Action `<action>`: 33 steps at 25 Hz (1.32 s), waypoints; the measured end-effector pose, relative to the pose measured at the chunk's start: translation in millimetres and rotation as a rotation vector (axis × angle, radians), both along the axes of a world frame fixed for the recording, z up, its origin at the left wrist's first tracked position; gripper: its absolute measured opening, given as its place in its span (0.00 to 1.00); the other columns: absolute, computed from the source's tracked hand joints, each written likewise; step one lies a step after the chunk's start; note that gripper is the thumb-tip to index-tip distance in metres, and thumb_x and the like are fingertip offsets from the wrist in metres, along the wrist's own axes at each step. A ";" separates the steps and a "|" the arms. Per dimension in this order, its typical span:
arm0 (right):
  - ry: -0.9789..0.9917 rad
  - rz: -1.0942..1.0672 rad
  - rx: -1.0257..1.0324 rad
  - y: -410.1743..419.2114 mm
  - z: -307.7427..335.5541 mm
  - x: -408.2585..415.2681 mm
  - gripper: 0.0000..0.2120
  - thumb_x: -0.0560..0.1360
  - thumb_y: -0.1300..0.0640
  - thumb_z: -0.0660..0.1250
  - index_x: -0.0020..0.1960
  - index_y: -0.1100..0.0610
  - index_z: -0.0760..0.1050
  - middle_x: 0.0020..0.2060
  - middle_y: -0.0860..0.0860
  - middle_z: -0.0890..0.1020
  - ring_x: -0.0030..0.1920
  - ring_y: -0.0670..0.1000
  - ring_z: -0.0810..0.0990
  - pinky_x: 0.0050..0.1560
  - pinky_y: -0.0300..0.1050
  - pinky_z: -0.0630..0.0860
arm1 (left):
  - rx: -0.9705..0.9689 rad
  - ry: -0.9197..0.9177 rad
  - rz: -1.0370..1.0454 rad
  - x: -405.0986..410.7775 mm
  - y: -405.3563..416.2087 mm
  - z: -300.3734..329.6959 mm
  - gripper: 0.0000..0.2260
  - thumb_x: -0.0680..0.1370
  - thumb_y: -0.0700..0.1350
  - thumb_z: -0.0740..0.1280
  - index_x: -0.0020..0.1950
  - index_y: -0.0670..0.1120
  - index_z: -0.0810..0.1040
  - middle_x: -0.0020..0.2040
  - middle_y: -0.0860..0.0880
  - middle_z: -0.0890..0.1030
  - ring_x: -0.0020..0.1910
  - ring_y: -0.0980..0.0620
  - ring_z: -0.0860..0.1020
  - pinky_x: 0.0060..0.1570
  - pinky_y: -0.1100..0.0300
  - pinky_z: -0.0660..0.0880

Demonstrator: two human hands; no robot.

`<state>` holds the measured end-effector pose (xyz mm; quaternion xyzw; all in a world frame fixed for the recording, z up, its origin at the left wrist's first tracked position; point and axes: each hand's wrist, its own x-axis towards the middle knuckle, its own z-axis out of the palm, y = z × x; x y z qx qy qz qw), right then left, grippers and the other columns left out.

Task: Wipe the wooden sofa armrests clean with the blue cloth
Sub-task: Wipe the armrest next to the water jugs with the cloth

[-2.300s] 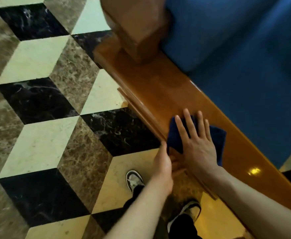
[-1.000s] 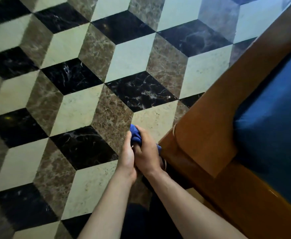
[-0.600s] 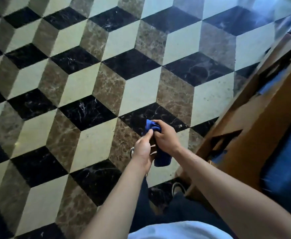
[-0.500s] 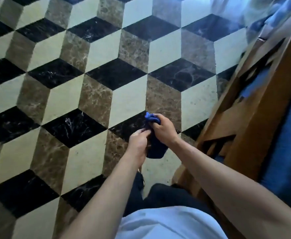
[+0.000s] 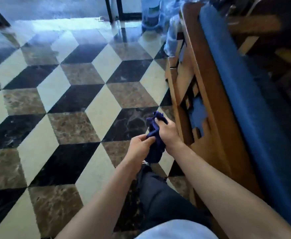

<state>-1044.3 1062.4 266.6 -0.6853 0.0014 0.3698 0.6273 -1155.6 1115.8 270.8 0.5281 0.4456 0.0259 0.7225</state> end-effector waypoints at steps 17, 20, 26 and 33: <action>-0.049 -0.233 -0.029 355.8 24.8 382.8 0.09 0.76 0.55 0.75 0.55 0.55 0.81 0.39 0.46 0.87 0.40 0.46 0.86 0.36 0.34 0.78 | -0.259 -0.077 -0.126 428.8 384.8 54.1 0.11 0.81 0.35 0.58 0.51 0.41 0.81 0.33 0.46 0.85 0.31 0.51 0.83 0.32 0.60 0.80; -0.088 -0.347 -0.143 408.5 29.7 444.2 0.09 0.74 0.57 0.77 0.53 0.58 0.81 0.40 0.49 0.85 0.34 0.41 0.84 0.32 0.32 0.77 | -0.211 -0.076 -0.281 493.4 452.6 65.2 0.15 0.78 0.30 0.57 0.61 0.34 0.78 0.44 0.39 0.82 0.38 0.45 0.80 0.41 0.53 0.77; -0.052 -0.653 -0.151 469.2 24.1 591.5 0.09 0.74 0.58 0.75 0.54 0.59 0.82 0.50 0.54 0.86 0.51 0.55 0.84 0.53 0.47 0.80 | -0.039 0.013 -0.429 661.7 553.5 58.6 0.07 0.78 0.36 0.62 0.51 0.39 0.80 0.34 0.46 0.83 0.30 0.49 0.82 0.29 0.58 0.78; 0.228 -0.794 0.008 515.2 -18.6 785.5 0.10 0.77 0.46 0.64 0.48 0.52 0.77 0.49 0.51 0.78 0.55 0.53 0.76 0.62 0.49 0.71 | 0.147 0.243 -0.720 872.3 592.4 -3.8 0.08 0.79 0.39 0.61 0.44 0.42 0.79 0.38 0.43 0.82 0.30 0.49 0.80 0.28 0.62 0.74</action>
